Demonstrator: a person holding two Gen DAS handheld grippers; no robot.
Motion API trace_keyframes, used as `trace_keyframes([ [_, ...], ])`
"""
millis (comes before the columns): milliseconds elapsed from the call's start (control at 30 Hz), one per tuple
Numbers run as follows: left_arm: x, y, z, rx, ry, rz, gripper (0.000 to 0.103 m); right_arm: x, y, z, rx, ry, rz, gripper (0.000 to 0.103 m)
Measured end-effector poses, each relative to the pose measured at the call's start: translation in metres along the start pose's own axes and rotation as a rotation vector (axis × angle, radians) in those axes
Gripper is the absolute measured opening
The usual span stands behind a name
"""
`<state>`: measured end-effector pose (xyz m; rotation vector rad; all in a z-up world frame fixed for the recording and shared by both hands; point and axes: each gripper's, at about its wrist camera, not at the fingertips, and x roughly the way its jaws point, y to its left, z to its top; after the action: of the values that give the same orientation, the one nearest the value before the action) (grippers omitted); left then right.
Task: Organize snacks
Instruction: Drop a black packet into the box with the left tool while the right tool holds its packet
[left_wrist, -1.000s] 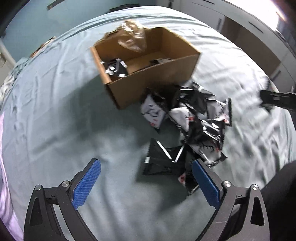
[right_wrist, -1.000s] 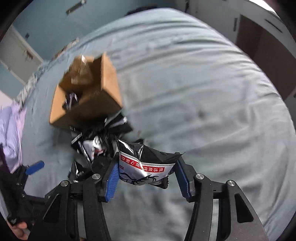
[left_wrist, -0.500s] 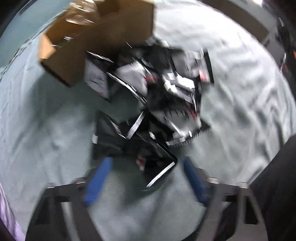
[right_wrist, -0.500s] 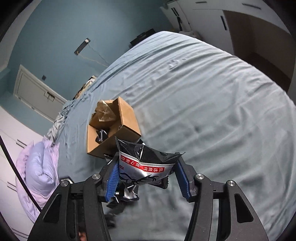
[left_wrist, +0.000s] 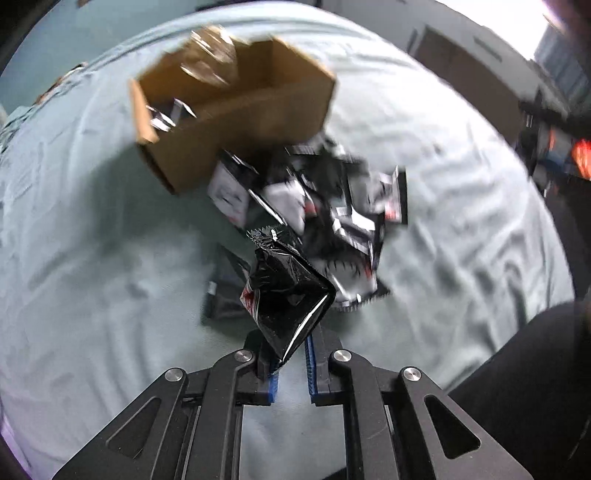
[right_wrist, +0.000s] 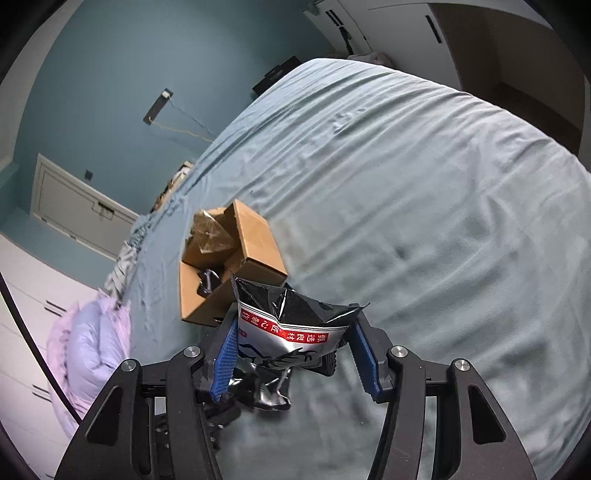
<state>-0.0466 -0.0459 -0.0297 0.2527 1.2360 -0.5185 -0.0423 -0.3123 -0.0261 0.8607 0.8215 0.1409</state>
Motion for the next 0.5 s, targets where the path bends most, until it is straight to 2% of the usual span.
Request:
trace_keyframes([
  [200, -0.025, 0.022, 0.009, -0.068, -0.092, 0.032, 0.011, 0.004, 0.005, -0.003, -0.036, 0.008, -0.006, 0.054],
  [367, -0.030, 0.034, 0.044, -0.127, -0.169, 0.069, 0.011, 0.011, 0.007, -0.001, -0.056, 0.024, -0.016, 0.054],
  [500, -0.042, 0.046, 0.087, -0.160, -0.252, 0.143, 0.011, 0.013, 0.008, 0.002, -0.061, 0.029, -0.017, 0.054],
])
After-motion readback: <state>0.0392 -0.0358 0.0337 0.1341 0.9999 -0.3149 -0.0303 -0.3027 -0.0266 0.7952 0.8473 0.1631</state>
